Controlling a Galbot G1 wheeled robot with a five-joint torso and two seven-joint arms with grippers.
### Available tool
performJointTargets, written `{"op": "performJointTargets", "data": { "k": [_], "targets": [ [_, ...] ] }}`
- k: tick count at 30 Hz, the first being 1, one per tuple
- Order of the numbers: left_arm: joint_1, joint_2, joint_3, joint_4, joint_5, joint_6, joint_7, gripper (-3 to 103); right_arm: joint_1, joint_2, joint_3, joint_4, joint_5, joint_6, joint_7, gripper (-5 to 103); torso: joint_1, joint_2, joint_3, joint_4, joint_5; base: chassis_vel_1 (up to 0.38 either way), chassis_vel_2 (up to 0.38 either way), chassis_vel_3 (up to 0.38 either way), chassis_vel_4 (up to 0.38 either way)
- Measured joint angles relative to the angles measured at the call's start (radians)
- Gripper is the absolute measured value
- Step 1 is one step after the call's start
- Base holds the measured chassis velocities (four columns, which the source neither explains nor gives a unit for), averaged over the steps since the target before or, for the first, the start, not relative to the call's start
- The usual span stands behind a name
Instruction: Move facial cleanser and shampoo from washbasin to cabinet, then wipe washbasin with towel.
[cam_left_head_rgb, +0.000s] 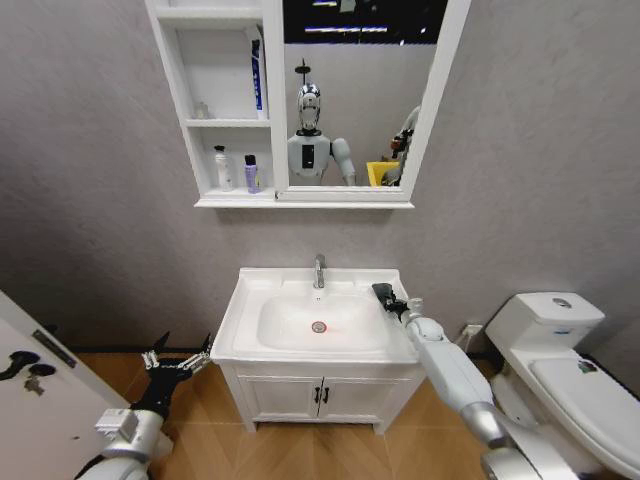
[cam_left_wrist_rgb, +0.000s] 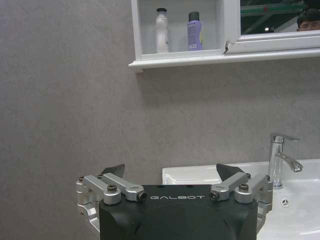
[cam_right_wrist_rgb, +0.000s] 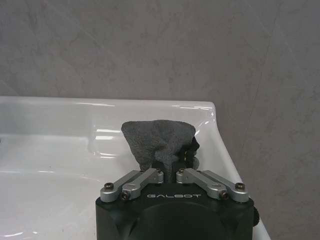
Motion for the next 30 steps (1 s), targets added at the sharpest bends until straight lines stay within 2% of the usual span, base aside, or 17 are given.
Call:
{"op": "performJointTargets", "data": {
  "k": [2,3,5,6,8,9,10,11,13,14,15,17,20,22,23,25,30],
  "targets": [
    [0.0,0.0,0.0,0.0,0.0,0.0,0.0,100,-0.041,-0.03,-0.002,0.109,0.061,-0.017,0.04,6,0.0,0.0,0.0,0.0004,0.0001,0.0,0.0,0.0,0.0],
    [0.0,0.0,0.0,0.0,0.0,0.0,0.0,100,-0.041,-0.03,-0.002,0.109,0.061,-0.017,0.04,6,0.0,0.0,0.0,0.0004,0.0001,0.0,0.0,0.0,0.0],
    [0.0,0.0,0.0,0.0,0.0,0.0,0.0,100,-0.13,-0.07,-0.002,0.318,0.133,-0.04,0.091,6,0.0,0.0,0.0,-0.0003,-0.0001,0.0,0.0,0.0,0.0],
    [0.0,0.0,0.0,0.0,0.0,0.0,0.0,100,-0.13,-0.07,-0.002,0.318,0.133,-0.04,0.091,6,0.0,0.0,0.0,-0.0003,-0.0001,0.0,0.0,0.0,0.0],
    [0.0,0.0,0.0,0.0,0.0,0.0,0.0,100,-0.231,-0.082,0.031,0.49,0.149,-0.041,0.111,6,0.0,0.0,0.0,0.0007,-0.0002,0.0,0.0,0.0,0.0],
    [0.0,0.0,0.0,0.0,0.0,0.0,0.0,100,-0.231,-0.082,0.031,0.49,0.149,-0.041,0.111,6,0.0,0.0,0.0,0.0007,-0.0002,0.0,0.0,0.0,0.0],
    [0.0,0.0,0.0,0.0,0.0,0.0,0.0,100,-0.307,-0.092,0.05,0.593,0.152,-0.039,0.131,6,0.0,0.0,0.0,0.0001,0.0,0.0,0.0,0.0,0.0],
    [0.0,0.0,0.0,0.0,0.0,0.0,0.0,100,-0.307,-0.092,0.05,0.593,0.152,-0.039,0.131,6,0.0,0.0,0.0,0.0001,0.0,0.0,0.0,0.0,0.0],
    [0.0,0.0,0.0,0.0,0.0,0.0,0.0,100,-0.414,-0.102,0.08,0.74,0.147,-0.029,0.16,6,0.0,0.0,0.0,-0.0003,0.0002,0.0,0.0,0.0,0.0],
    [0.0,0.0,0.0,0.0,0.0,0.0,0.0,100,-0.414,-0.102,0.08,0.74,0.147,-0.029,0.16,6,0.0,0.0,0.0,-0.0003,0.0002,0.0,0.0,0.0,0.0],
    [0.0,0.0,0.0,0.0,0.0,0.0,0.0,100,-0.471,-0.102,0.102,0.817,0.132,-0.024,0.172,6,0.0,0.0,0.0,-0.0001,-0.0002,0.0,0.0,0.0,0.0],
    [0.0,0.0,0.0,0.0,0.0,0.0,0.0,100,-0.578,-0.086,0.144,0.926,0.108,-0.014,0.185,6,0.0,0.0,0.0,0.0002,0.0,0.0,0.0,0.0,0.0],
    [0.0,0.0,0.0,0.0,0.0,0.0,0.0,100,-0.6,-0.081,0.153,0.943,0.101,-0.012,0.186,6,0.0,0.0,0.0,0.0002,-0.0001,0.0,0.0,0.0,0.0],
    [0.0,0.0,0.0,0.0,0.0,0.0,0.0,100,-0.732,-0.036,0.198,1.026,0.045,0.014,0.182,6,0.0,0.0,0.0,0.0,-0.0002,0.0,0.0,0.0,0.0],
    [0.0,0.0,0.0,0.0,0.0,0.0,0.0,100,-0.732,-0.036,0.198,1.026,0.045,0.014,0.182,6,0.0,0.0,0.0,0.0,-0.0002,0.0,0.0,0.0,0.0],
    [0.0,0.0,0.0,0.0,0.0,0.0,0.0,100,-0.808,0.01,0.218,1.065,0.016,0.029,0.179,6,0.0,0.0,0.0,-0.0002,0.0001,0.0,0.0,0.0,0.0],
    [0.0,0.0,0.0,0.0,0.0,0.0,0.0,100,-0.87,0.078,0.228,1.083,-0.02,0.056,0.169,6,0.0,0.0,0.0,0.0002,-0.0001,0.0,0.0,0.0,0.0]
  ]
}}
